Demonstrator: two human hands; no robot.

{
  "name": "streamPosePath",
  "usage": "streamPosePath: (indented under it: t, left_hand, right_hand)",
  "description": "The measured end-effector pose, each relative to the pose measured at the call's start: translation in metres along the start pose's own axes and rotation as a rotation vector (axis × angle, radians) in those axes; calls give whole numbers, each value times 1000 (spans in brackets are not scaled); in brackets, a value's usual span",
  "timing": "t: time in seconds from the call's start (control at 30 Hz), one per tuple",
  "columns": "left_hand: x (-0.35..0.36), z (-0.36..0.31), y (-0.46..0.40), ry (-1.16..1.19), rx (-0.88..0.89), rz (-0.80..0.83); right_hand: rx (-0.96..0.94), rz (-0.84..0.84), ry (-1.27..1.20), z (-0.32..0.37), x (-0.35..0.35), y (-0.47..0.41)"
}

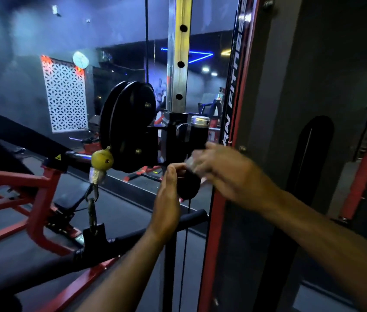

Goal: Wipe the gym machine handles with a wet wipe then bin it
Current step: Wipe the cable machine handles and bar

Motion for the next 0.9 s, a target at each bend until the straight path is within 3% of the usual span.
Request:
streamPosePath:
  t: [0.07,0.13,0.2,0.27,0.4,0.63,0.9]
  left_hand:
    - [2,-8,-12,-29,63,-57]
    - [5,-23,-29,-55,156,-147]
    - [10,-41,-44,-94,287,-185]
    - [18,-57,-57,-207,417,-138]
    - [24,-67,-67,-444,521,-16]
    - [29,-65,-62,-500,474,-74]
    - [46,-60,-55,-544,532,-186]
  right_hand:
    - [373,-341,-184,-21,-15,-2]
    - [771,-508,-533,-44,1,-6]
    - [1037,-495,-934,-57,34,-18]
    - [1141,-423,-1238,-58,58,-32]
    - [1020,-408,-1680,-50,80,-31]
    - [823,-141,-1595,-48,109,15]
    - [788,-400,-1707,-68,100,-24]
Point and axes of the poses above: each hand's wrist, its own y-axis away from the middle knuckle, its own x-axis out of the palm, z = x × y, the point moved 4 cm from there along -y, towards the middle knuckle, and after that the axes turned 10 degrees about y, right-handed, at the moved point
